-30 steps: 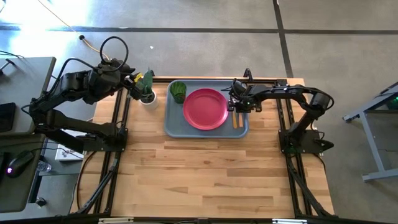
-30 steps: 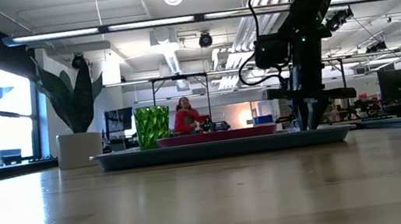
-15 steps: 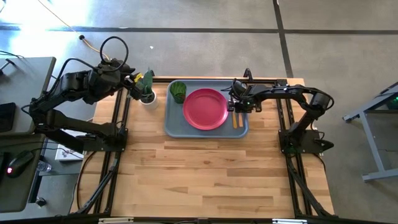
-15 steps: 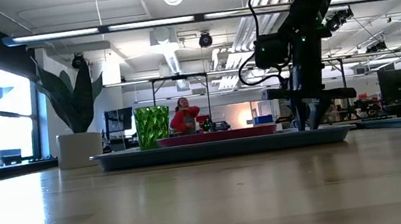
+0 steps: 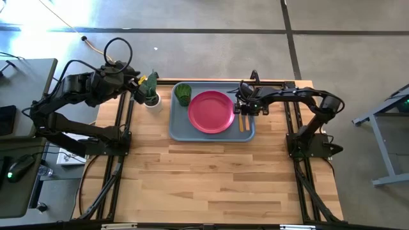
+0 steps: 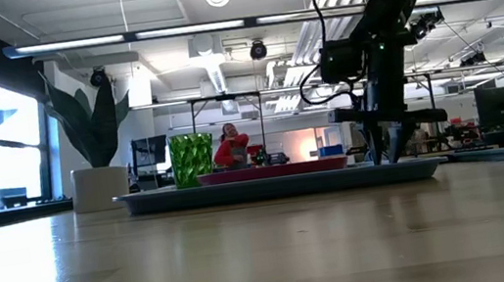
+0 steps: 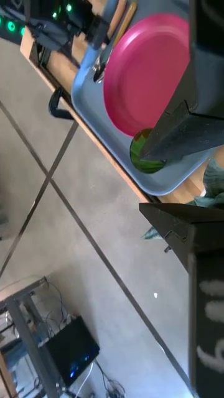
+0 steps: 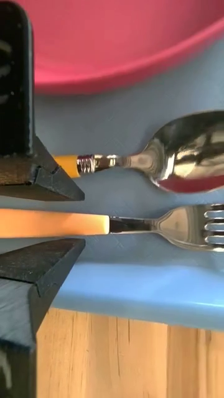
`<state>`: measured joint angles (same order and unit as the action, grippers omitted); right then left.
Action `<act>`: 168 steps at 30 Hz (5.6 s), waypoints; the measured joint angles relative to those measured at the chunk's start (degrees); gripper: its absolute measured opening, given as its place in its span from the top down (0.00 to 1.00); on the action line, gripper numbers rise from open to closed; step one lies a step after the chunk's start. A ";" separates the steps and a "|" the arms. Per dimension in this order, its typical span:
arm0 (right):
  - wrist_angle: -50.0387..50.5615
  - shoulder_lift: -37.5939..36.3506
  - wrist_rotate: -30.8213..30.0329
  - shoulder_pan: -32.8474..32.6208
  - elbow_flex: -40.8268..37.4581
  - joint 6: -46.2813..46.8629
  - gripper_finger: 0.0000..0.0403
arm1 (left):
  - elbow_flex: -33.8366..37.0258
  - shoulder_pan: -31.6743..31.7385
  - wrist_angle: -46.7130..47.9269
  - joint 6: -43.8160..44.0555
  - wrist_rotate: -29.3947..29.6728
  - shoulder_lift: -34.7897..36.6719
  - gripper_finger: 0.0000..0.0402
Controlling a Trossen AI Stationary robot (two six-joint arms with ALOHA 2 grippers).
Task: Pick and place plate/cup/fork/spoon on tray
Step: Return to Home Position
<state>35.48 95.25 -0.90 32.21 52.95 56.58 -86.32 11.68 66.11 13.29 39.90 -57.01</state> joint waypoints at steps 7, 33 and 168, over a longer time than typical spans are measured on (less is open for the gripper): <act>0.20 -4.32 -0.58 0.00 0.00 0.37 0.76 | 0.00 -0.02 0.00 0.00 -0.85 0.02 0.73; -34.31 -14.34 -4.99 -18.28 0.02 -7.16 0.76 | 29.18 -0.21 -27.25 1.42 -27.58 23.75 0.73; -37.38 -77.69 -4.71 -34.32 -49.27 -36.04 0.76 | 81.90 -6.10 -56.57 -7.51 -28.18 56.28 0.72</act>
<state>-1.89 17.56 -5.61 -2.11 3.68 20.53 -4.43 5.58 9.54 5.78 11.73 -0.73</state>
